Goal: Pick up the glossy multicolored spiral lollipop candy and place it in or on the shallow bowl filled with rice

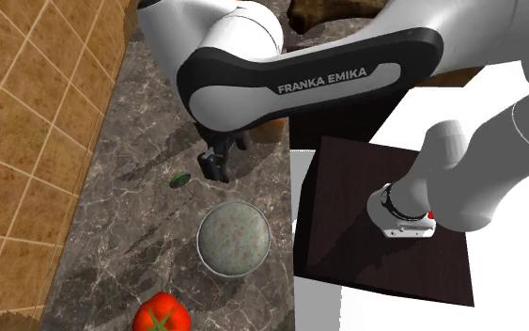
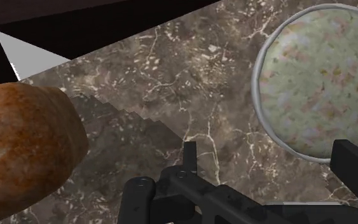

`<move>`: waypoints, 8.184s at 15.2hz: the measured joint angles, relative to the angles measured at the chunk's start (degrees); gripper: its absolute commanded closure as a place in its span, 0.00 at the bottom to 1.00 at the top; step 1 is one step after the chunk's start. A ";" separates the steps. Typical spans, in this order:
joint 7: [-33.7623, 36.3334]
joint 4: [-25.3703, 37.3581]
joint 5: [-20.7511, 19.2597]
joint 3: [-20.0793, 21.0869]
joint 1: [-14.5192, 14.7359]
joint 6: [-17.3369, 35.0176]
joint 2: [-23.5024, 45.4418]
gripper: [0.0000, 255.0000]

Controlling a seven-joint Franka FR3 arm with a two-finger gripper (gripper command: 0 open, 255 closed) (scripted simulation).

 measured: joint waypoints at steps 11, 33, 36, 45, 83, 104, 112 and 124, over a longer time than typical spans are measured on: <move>6.63 24.16 9.42 -0.34 -1.18 0.12 23.66 0.00; 6.29 19.96 10.34 0.16 -0.26 5.54 24.62 1.00; 6.29 19.95 10.34 0.16 -0.26 5.55 24.61 1.00; 8.03 23.94 10.00 0.10 -0.50 0.58 23.34 1.00; 22.64 15.73 12.20 4.51 4.49 -10.50 -0.78 1.00; 18.13 -1.88 13.18 5.71 5.30 3.99 -3.32 1.00; 17.80 -2.64 13.24 5.74 5.32 4.83 -3.19 0.00; 18.29 4.23 12.33 4.33 4.21 -1.83 -2.64 0.00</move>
